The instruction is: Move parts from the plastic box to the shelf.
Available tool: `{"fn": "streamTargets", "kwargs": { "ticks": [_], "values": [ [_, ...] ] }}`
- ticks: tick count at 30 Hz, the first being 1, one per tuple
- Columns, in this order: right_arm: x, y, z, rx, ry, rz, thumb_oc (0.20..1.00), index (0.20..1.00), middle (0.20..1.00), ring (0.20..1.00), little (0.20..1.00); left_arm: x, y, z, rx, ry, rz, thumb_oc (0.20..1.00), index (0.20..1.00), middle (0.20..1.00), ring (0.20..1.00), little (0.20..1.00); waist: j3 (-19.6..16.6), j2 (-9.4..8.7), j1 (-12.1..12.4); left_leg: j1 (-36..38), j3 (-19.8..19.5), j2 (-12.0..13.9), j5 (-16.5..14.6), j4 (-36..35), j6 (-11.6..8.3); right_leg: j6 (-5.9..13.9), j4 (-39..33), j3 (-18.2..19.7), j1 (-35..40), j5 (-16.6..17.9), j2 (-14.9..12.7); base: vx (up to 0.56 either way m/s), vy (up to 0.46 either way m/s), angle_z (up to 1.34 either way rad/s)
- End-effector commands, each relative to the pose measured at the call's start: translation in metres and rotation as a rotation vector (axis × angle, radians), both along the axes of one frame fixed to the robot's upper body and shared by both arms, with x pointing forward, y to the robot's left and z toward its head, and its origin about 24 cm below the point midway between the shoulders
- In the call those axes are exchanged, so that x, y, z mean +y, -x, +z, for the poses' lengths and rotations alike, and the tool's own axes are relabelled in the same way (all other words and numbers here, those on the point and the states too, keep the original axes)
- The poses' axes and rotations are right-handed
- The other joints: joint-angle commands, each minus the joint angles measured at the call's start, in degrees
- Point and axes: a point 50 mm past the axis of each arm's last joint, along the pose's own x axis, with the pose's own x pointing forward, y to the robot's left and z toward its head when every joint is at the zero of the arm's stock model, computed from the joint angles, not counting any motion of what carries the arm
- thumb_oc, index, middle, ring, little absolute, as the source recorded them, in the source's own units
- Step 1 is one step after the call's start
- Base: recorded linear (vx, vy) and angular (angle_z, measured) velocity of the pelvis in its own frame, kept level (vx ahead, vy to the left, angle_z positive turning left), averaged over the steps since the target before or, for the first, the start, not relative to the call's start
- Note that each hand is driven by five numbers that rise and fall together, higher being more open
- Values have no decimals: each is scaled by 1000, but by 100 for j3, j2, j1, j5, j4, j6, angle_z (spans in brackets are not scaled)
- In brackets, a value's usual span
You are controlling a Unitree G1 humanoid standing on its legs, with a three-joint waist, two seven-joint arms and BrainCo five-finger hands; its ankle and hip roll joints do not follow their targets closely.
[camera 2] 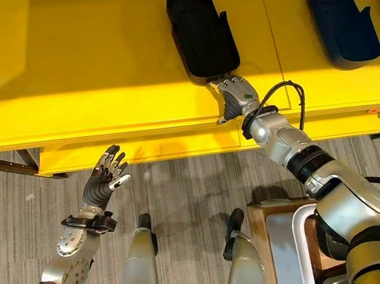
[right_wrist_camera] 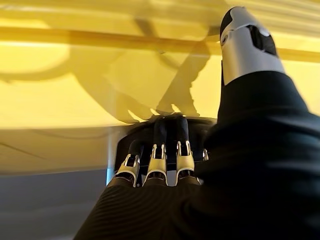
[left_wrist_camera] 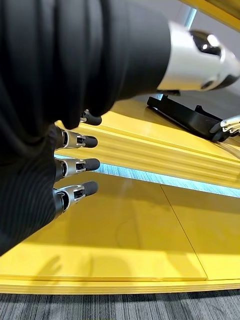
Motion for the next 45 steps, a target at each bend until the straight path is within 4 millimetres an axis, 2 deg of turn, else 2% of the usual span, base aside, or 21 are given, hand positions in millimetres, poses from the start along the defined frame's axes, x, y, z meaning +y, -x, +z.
{"fn": "streamTargets", "kwargs": {
  "ticks": [1, 22, 45],
  "values": [
    [10, -3, 40, -129, -42, 42, 1000, 1000, 1000, 1000, 1000, 0, 4, 16, -113, -12, -1, 1000, 1000, 1000, 1000, 1000, 42, -41, 94, 29, -9, -70, 542, -328, 101, 113, 1490, 363, 147, -896, -186, 0, 0, 0],
    [26, -3, 54, -161, -48, 91, 1000, 1000, 1000, 1000, 1000, 3, 5, 17, -114, -16, 8, 1000, 1000, 1000, 1000, 1000, 42, -31, 138, -3, -9, -90, 534, -283, 123, 126, 1482, 389, 121, -859, -196, 0, 0, 0],
    [53, -2, 86, -235, -33, 173, 1000, 1000, 1000, 1000, 1000, 8, 7, 17, -111, -29, 16, 1000, 1000, 1000, 1000, 1000, 37, -25, 234, -66, -33, -100, 522, -217, 153, 114, 1484, 399, 81, -836, -188, 0, 0, 0]
  ]
}}
